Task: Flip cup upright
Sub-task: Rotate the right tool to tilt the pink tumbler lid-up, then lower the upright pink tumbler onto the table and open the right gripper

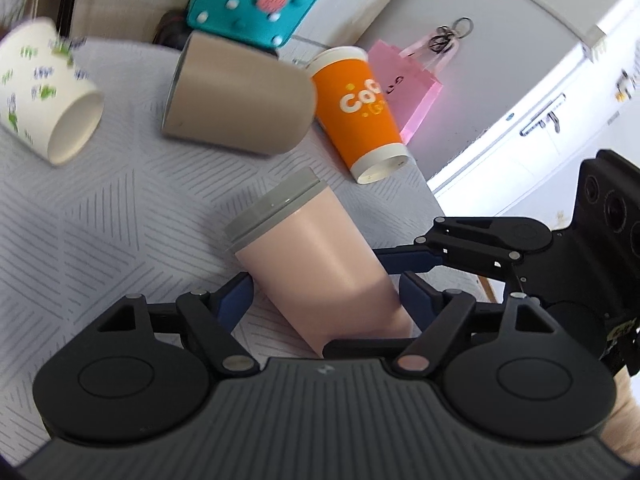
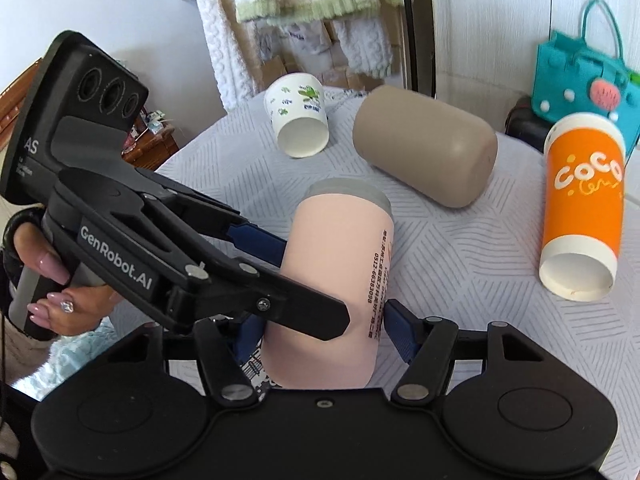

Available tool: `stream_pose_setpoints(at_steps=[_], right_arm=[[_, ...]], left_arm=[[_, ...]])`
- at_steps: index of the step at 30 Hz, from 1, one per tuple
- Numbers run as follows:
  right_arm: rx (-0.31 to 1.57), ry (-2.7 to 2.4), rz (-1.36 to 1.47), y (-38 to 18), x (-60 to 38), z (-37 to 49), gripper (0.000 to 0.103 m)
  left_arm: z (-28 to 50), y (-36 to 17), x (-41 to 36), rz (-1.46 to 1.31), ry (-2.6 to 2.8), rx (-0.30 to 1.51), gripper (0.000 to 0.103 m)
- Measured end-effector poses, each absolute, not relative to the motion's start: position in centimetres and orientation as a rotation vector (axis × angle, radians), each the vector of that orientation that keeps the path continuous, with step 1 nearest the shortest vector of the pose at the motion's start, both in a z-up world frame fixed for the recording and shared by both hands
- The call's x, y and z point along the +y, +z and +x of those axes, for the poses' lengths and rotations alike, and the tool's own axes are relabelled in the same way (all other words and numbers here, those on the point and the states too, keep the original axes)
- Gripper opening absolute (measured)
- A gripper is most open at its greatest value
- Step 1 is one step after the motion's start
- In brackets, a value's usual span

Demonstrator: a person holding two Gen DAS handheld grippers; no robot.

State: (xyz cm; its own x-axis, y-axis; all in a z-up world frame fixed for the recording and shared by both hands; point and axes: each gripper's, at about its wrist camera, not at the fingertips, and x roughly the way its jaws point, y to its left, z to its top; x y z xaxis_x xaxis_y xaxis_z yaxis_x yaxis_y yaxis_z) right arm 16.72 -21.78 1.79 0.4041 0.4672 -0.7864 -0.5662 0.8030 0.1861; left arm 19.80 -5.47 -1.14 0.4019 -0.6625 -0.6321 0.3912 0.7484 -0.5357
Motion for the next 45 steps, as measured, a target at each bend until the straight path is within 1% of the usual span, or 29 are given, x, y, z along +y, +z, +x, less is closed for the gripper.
stream_pose_setpoints(at_steps=[6, 11, 21, 28, 35, 40, 45], right_arm=[[0.844, 0.633, -0.155, 2.0, -22.0, 14.3, 0.070], [0.735, 0.603, -0.196, 1.9, -22.1, 12.4, 0.069], [0.585, 0.538, -0.307, 1.5, -20.9, 11.1, 0.069], [0.471, 0.519, -0.362, 1.0, -19.6, 12.0, 0.069], [0.429, 0.531, -0.295, 0.5, -18.6, 14.1, 0.069], [0.476, 0.526, -0.288, -0.8, -17.6, 15.4, 0.069], [0.458, 0.527, -0.303, -0.9, -17.5, 15.1, 0.069]], left_arm=[[17.4, 0.5, -5.8, -0.208, -0.706, 0.827, 0.074], [14.9, 2.1, -6.3, -0.060, -0.697, 0.696, 0.067], [13.4, 3.2, -6.2, 0.002, -0.659, 0.582, 0.065], [13.4, 4.4, -5.4, 0.042, -0.640, 0.510, 0.065], [14.6, 4.4, -4.2, 0.032, -0.622, 0.474, 0.065], [15.8, 3.3, -3.5, -0.016, -0.627, 0.523, 0.065], [15.9, 2.8, -3.3, -0.034, -0.630, 0.531, 0.065]])
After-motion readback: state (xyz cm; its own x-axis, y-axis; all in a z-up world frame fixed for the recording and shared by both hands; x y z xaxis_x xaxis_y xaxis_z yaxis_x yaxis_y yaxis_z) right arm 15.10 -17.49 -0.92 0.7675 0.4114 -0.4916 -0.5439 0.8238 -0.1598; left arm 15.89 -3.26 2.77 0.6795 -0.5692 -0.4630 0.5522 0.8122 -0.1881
